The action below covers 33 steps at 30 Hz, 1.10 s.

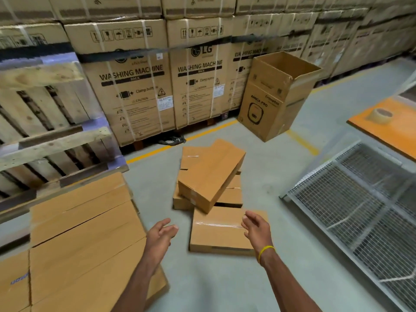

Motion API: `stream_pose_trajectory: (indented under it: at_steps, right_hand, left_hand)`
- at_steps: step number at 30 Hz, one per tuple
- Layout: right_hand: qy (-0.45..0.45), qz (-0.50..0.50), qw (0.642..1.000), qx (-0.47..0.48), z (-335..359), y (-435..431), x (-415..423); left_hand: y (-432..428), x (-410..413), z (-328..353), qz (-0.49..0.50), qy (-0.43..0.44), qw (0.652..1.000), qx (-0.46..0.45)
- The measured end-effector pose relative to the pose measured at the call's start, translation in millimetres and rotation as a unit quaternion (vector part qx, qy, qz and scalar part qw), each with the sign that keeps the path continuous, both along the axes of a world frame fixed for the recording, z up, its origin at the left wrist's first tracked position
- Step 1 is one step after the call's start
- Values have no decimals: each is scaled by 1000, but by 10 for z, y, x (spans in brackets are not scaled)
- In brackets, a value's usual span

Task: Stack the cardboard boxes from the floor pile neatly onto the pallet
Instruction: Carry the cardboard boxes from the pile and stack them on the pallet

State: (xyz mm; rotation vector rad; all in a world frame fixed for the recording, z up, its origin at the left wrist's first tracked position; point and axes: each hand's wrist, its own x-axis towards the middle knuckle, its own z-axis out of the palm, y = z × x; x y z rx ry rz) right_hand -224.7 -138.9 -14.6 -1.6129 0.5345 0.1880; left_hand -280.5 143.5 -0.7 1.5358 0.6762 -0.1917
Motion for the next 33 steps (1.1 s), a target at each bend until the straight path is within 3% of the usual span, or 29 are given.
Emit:
stream_pose_trajectory:
  at_steps: [8,17,33]
  right_hand:
    - [-3,-5,1000,13,-48,-693,118]
    - [-5,-3,999,34,-34,-829,639]
    - [16,48,998,-30,-7,-221,2978]
  left_hand:
    - [-868,84,0,-49,5,999,23]
    - [-1084,638,-117,26,17,999,-20]
    - [-727,2874,-487,164,21,976,-145]
